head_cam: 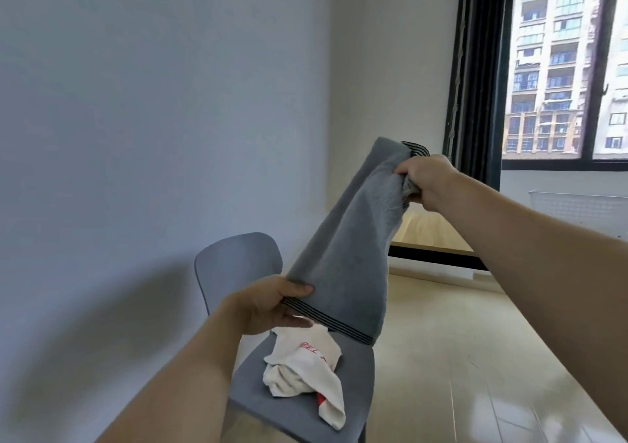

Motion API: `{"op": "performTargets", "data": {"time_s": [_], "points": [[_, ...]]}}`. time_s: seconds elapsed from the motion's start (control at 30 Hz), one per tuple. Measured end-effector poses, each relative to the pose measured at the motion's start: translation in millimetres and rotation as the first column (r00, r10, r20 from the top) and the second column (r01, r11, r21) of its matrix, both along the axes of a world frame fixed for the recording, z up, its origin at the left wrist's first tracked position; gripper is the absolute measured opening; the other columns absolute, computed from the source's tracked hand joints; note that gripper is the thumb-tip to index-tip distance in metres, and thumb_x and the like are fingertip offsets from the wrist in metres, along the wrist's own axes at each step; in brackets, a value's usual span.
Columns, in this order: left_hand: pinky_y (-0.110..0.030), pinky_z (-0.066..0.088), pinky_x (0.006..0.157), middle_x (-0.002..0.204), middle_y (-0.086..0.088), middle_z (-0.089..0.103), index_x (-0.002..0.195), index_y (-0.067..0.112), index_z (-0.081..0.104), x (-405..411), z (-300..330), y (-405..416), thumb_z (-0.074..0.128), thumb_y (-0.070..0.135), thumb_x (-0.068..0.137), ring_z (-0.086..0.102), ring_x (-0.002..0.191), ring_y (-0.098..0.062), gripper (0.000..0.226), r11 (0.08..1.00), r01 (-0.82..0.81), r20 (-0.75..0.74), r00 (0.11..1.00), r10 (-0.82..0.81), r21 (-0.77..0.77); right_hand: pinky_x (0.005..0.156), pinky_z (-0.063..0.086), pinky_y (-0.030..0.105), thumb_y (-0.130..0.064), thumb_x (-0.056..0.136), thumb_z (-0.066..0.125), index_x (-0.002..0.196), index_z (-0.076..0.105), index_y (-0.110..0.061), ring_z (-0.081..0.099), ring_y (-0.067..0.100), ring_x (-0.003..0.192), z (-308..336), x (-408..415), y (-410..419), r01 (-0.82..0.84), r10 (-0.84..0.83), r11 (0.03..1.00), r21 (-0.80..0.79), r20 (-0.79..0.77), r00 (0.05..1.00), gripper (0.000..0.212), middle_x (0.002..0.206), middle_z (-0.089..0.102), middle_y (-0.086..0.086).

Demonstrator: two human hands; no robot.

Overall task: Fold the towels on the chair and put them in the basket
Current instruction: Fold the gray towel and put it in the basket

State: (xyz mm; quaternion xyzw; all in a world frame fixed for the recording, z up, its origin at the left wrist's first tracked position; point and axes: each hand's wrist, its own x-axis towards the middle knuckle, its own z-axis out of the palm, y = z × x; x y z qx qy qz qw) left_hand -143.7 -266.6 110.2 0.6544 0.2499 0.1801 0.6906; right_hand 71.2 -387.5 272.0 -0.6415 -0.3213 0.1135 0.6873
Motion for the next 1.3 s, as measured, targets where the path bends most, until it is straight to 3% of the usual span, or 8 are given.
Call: {"op": "performTargets", "data": {"time_s": [0.17, 0.3, 0.47, 0.6, 0.7, 0.87, 1.1, 1.3], "points": [[-0.027, 0.057, 0.05, 0.081, -0.015, 0.062, 0.131, 0.008, 0.05, -9.4, 34.3, 2.6, 0.041, 0.007, 0.098, 0.067, 0.057, -0.019, 0.034, 0.984, -0.063, 0.48, 0.867, 0.137, -0.167, 0.073, 0.057, 0.043, 0.001, 0.078, 0.059, 0.099, 0.055, -0.004, 0.063, 0.029, 0.075, -33.6, 14.5, 8.1, 0.128, -0.089, 0.959, -0.255, 0.16, 0.983, 0.022, 0.09, 0.061, 0.018], [-0.034, 0.06, 0.071, 0.088, -0.015, 0.071, 0.12, 0.007, 0.055, -16.0, 72.7, 6.5, 0.036, 0.004, 0.097, 0.072, 0.079, -0.024, 0.03, 0.991, 0.033, 0.725, 0.684, 0.074, -0.131, 0.055, 0.051, 0.03, -0.007, 0.085, 0.057, 0.09, 0.052, -0.006, 0.055, 0.022, 0.059, -69.4, 6.3, 18.6, 0.012, 0.057, 0.902, -0.432, 0.146, 0.988, 0.008, 0.075, 0.054, 0.011], [-0.05, 0.051, 0.094, 0.126, -0.026, 0.053, 0.121, 0.0, 0.049, -12.0, 94.7, 8.2, 0.033, -0.02, 0.059, 0.058, 0.115, -0.04, 0.067, 0.995, 0.096, 0.586, 0.806, -0.08, 0.004, 0.049, 0.05, 0.025, -0.019, 0.097, 0.031, 0.076, 0.05, -0.01, 0.052, 0.021, 0.051, -78.5, -1.2, 33.6, -0.248, 0.303, 0.856, -0.455, 0.052, 0.952, 0.029, 0.067, 0.054, 0.009], [-0.042, 0.057, 0.086, 0.126, -0.021, 0.053, 0.114, 0.0, 0.056, -3.2, 101.9, 4.5, 0.04, -0.024, 0.083, 0.059, 0.116, -0.034, 0.043, 0.926, -0.074, 0.213, 0.977, -0.007, 0.369, 0.058, 0.042, 0.028, -0.017, 0.1, 0.046, 0.081, 0.052, -0.01, 0.052, 0.019, 0.065, -60.6, -1.3, 43.0, -0.297, 0.395, 0.87, -0.393, 0.197, 0.897, 0.021, 0.078, 0.056, 0.008], [-0.034, 0.061, 0.073, 0.103, -0.022, 0.071, 0.109, -0.001, 0.062, -5.1, 107.6, -0.3, 0.057, 0.009, 0.094, 0.072, 0.089, -0.027, 0.018, 0.882, -0.11, 0.156, 0.987, 0.042, 0.458, 0.061, 0.047, 0.029, -0.01, 0.097, 0.051, 0.105, 0.045, -0.016, 0.055, 0.021, 0.071, -48.0, -3.3, 41.6, -0.313, 0.425, 0.888, -0.337, 0.34, 0.839, 0.012, 0.089, 0.059, 0.012], [-0.023, 0.053, 0.047, 0.086, -0.016, 0.075, 0.104, 0.002, 0.064, -8.1, 117.6, -5.4, 0.057, 0.031, 0.095, 0.071, 0.063, -0.019, 0.031, 0.865, -0.291, 0.26, 0.946, 0.195, 0.409, 0.05, 0.048, 0.02, 0.002, 0.095, 0.039, 0.079, 0.058, -0.012, 0.055, 0.02, 0.069, -33.5, -22.0, 29.4, -0.402, 0.495, 0.865, -0.299, 0.387, 0.778, 0.029, 0.082, 0.061, 0.007], [-0.02, 0.051, 0.043, 0.064, -0.006, 0.072, 0.092, 0.006, 0.064, 0.6, 116.8, -19.2, 0.053, 0.027, 0.098, 0.069, 0.052, -0.013, 0.025, 0.878, -0.442, 0.352, 0.863, 0.362, 0.182, 0.086, 0.045, 0.034, -0.075, 0.077, 0.044, 0.1, 0.069, -0.011, 0.063, 0.018, 0.089, -20.2, -51.4, -3.1, -0.222, 0.595, 0.766, -0.603, 0.536, 0.599, 0.073, 0.097, 0.07, 0.002], [-0.02, 0.047, 0.04, 0.054, -0.002, 0.066, 0.079, 0.008, 0.061, 11.5, 119.9, -35.0, 0.05, 0.03, 0.099, 0.061, 0.042, -0.011, 0.032, 0.899, -0.421, 0.291, 0.881, 0.373, 0.12, 0.065, 0.041, 0.03, -0.032, 0.087, 0.065, 0.099, 0.065, -0.001, 0.054, 0.018, 0.08, -21.6, -47.0, -18.6, 0.032, 0.559, 0.778, -0.627, 0.715, 0.42, 0.033, 0.093, 0.064, 0.012]]}}
